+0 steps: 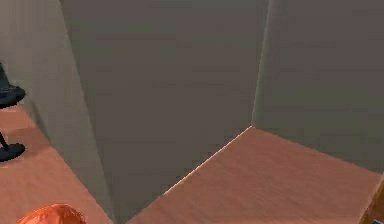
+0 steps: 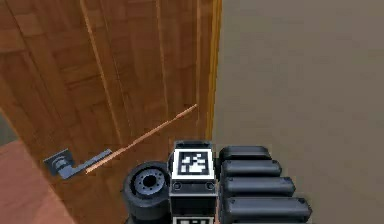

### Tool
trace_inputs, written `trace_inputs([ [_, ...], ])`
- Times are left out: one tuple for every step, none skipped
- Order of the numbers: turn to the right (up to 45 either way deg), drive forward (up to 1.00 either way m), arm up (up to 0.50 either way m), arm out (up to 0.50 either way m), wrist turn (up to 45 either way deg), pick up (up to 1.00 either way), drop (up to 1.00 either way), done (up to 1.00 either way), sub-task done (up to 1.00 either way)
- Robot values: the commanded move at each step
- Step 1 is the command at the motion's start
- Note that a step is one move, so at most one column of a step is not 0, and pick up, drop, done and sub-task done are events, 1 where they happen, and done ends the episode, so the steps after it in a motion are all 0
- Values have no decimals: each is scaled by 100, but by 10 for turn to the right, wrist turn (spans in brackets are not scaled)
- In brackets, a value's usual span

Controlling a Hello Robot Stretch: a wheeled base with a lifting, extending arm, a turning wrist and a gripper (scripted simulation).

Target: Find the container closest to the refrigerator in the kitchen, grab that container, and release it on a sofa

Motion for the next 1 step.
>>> trace_inputs([
  [0, 40, 0, 0, 0, 0, 0, 0, 0],
])
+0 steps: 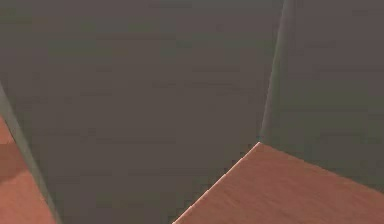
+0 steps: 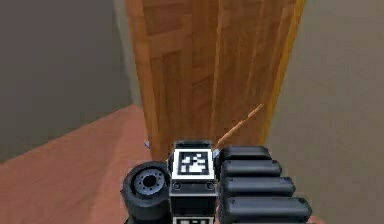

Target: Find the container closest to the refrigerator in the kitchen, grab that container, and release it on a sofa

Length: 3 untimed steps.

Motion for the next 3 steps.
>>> trace_inputs([
  [360, 0, 0, 0, 0, 0, 0, 0, 0],
  [30, 0, 0, 0, 0, 0, 0, 0, 0],
  [0, 45, 0, 0, 0, 0, 0, 0, 0],
])
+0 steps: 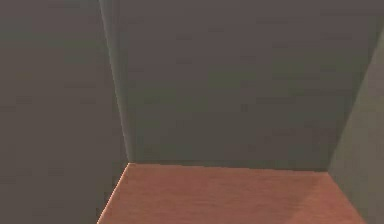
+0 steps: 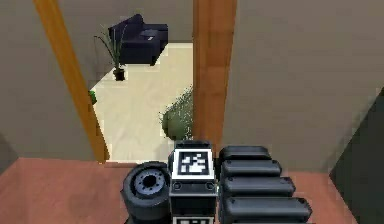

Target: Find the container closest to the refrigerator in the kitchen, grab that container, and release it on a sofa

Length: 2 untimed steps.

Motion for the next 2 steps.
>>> trace_inputs([
  [360, 0, 0, 0, 0, 0, 0, 0, 0],
  [0, 45, 0, 0, 0, 0, 0, 0, 0],
])
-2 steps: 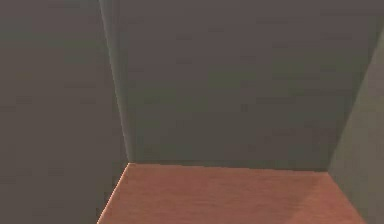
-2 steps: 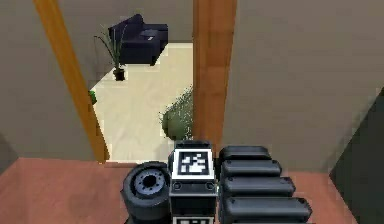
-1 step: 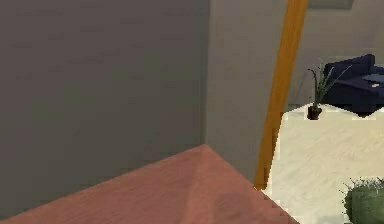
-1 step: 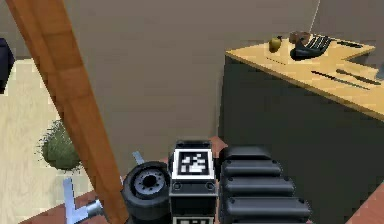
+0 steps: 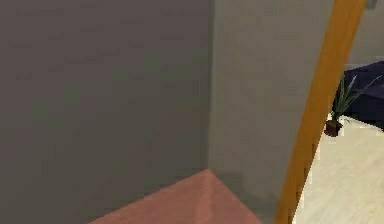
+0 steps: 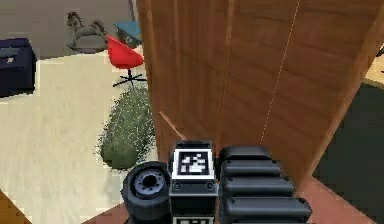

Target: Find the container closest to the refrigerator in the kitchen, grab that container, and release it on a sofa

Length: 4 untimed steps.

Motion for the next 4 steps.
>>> trace_inputs([
  [450, 0, 0, 0, 0, 0, 0, 0, 0],
  [90, 0, 0, 0, 0, 0, 0, 0, 0],
  [0, 100, 0, 0, 0, 0, 0, 0, 0],
  [0, 100, 0, 0, 0, 0, 0, 0, 0],
])
